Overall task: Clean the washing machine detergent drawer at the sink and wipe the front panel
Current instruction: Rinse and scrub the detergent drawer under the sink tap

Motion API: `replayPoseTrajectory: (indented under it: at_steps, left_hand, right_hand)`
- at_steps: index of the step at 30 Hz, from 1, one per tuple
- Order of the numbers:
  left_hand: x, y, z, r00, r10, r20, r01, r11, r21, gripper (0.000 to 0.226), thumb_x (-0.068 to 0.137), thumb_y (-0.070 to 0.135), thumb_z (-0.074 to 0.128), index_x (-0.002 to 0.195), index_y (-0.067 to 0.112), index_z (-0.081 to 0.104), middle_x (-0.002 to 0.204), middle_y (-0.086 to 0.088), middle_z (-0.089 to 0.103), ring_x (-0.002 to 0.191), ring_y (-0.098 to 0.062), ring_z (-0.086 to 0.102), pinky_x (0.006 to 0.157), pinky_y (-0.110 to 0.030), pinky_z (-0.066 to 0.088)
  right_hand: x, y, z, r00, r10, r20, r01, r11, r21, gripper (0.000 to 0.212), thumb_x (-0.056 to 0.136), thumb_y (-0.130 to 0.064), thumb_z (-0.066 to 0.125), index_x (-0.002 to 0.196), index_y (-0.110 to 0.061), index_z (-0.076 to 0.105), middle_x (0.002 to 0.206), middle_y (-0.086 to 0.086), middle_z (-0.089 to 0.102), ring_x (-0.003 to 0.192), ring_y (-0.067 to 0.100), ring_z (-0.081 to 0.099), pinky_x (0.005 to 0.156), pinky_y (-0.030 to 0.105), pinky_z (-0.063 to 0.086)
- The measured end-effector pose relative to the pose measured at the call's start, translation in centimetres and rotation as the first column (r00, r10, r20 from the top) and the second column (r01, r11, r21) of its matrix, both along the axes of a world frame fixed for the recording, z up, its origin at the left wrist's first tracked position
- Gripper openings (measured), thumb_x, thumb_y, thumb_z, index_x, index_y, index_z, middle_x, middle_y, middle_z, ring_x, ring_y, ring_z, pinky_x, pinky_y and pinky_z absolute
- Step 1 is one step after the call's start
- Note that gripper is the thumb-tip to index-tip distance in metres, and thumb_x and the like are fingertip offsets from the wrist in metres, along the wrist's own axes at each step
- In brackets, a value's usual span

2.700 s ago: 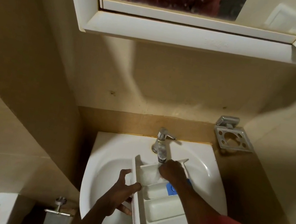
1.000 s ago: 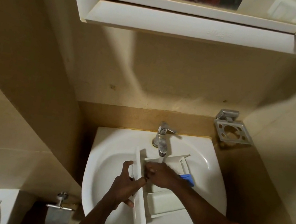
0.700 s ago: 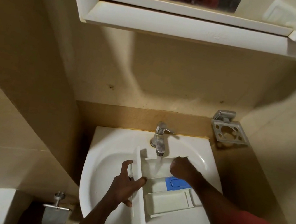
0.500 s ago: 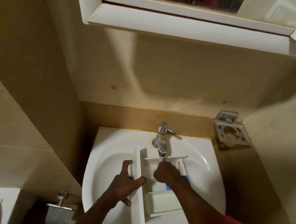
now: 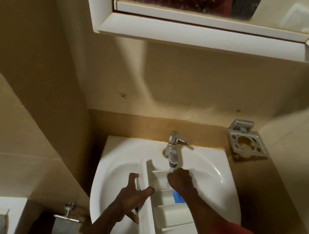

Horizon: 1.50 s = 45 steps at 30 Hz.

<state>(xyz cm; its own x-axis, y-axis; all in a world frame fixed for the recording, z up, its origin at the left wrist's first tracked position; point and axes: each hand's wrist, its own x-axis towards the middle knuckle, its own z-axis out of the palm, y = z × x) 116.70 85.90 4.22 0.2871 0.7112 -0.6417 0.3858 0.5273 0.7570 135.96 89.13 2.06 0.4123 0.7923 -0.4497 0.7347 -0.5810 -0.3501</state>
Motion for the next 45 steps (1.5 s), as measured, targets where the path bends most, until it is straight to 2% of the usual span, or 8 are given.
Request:
replayPoseTrajectory:
  at_steps: [9, 19, 26, 31, 35, 39, 42, 45]
  left_hand:
    - [-0.2, 0.3, 0.4, 1.000, -0.014, -0.017, 0.013, 0.998, -0.056, 0.067, 0.071, 0.057, 0.064, 0.122, 0.035, 0.028, 0.104, -0.019, 0.066, 0.069, -0.030, 0.070, 0.062, -0.058, 0.060]
    - [-0.7, 0.2, 0.5, 0.999, 0.022, 0.036, -0.017, 0.993, -0.118, 0.060, 0.075, 0.048, 0.065, 0.122, 0.033, 0.030, 0.100, -0.017, 0.065, 0.066, -0.028, 0.066, 0.062, -0.058, 0.059]
    - [-1.2, -0.2, 0.3, 0.996, 0.064, 0.057, -0.057, 0.991, -0.124, 0.055, 0.082, 0.044, 0.062, 0.124, 0.031, 0.030, 0.097, -0.015, 0.062, 0.071, -0.030, 0.068, 0.064, -0.058, 0.059]
    - [0.1, -0.1, 0.4, 1.000, -0.001, 0.021, 0.004, 0.994, -0.111, 0.059, 0.081, 0.051, 0.064, 0.123, 0.032, 0.027, 0.105, -0.016, 0.062, 0.081, -0.035, 0.070, 0.066, -0.060, 0.059]
    - [-0.1, -0.4, 0.7, 0.997, 0.022, 0.069, -0.015, 0.994, -0.104, 0.052, 0.087, 0.045, 0.062, 0.123, 0.028, 0.029, 0.096, -0.012, 0.061, 0.070, -0.029, 0.068, 0.067, -0.059, 0.059]
    - [-0.2, -0.3, 0.7, 0.998, 0.018, 0.066, -0.012, 0.995, -0.098, 0.046, 0.087, 0.041, 0.061, 0.120, 0.029, 0.033, 0.092, -0.012, 0.061, 0.067, -0.028, 0.066, 0.067, -0.062, 0.058]
    - [-0.3, -0.3, 0.7, 0.997, 0.018, 0.069, -0.010, 0.994, -0.106, 0.048, 0.087, 0.043, 0.061, 0.122, 0.029, 0.032, 0.098, -0.014, 0.061, 0.068, -0.028, 0.067, 0.067, -0.060, 0.058]
    - [0.1, -0.2, 0.7, 0.998, -0.005, 0.069, 0.011, 0.996, -0.094, 0.050, 0.085, 0.050, 0.062, 0.121, 0.032, 0.032, 0.100, -0.014, 0.062, 0.072, -0.029, 0.069, 0.067, -0.061, 0.058]
  right_hand:
    - [-1.8, 0.0, -0.8, 0.964, 0.259, -0.066, -0.257, 0.966, 0.031, 0.030, 0.089, -0.035, 0.052, 0.097, -0.011, 0.068, 0.095, 0.008, 0.065, 0.089, 0.024, 0.060, 0.069, 0.024, 0.039]
    - [2.1, 1.6, -1.7, 0.979, -0.176, -0.099, 0.172, 0.984, -0.052, 0.042, 0.070, -0.030, 0.065, 0.102, -0.003, 0.069, 0.106, 0.012, 0.070, 0.101, 0.028, 0.065, 0.090, 0.029, 0.051]
    - [-2.2, -1.1, -0.7, 0.994, -0.028, 0.101, 0.006, 0.976, 0.219, 0.040, 0.082, -0.040, 0.059, 0.108, -0.010, 0.060, 0.105, 0.010, 0.066, 0.103, 0.028, 0.062, 0.084, 0.032, 0.049]
    - [-3.6, -1.8, -0.8, 0.857, 0.509, -0.085, -0.485, 0.851, 0.204, 0.035, 0.088, -0.023, 0.056, 0.122, -0.023, 0.047, 0.108, 0.008, 0.066, 0.099, 0.027, 0.061, 0.082, 0.036, 0.050]
    - [-2.3, -1.2, -0.8, 0.895, 0.371, -0.248, -0.327, 0.923, 0.201, 0.022, 0.087, -0.019, 0.057, 0.106, -0.028, 0.050, 0.099, 0.003, 0.066, 0.088, 0.022, 0.062, 0.079, 0.034, 0.053]
    - [0.8, -0.3, -0.6, 0.987, 0.124, -0.100, -0.109, 0.983, 0.148, 0.032, 0.083, -0.041, 0.066, 0.108, -0.021, 0.059, 0.098, -0.002, 0.066, 0.094, 0.020, 0.063, 0.080, 0.026, 0.047]
    - [-1.0, -0.6, -0.7, 0.978, 0.200, 0.053, -0.205, 0.971, 0.125, 0.030, 0.083, -0.034, 0.058, 0.111, -0.023, 0.060, 0.104, 0.004, 0.068, 0.101, 0.028, 0.064, 0.086, 0.031, 0.051]
    - [-3.2, -1.8, -1.8, 0.892, 0.450, -0.050, -0.440, 0.887, 0.137, 0.041, 0.077, -0.025, 0.055, 0.118, -0.028, 0.059, 0.102, 0.005, 0.070, 0.094, 0.028, 0.066, 0.080, 0.037, 0.056]
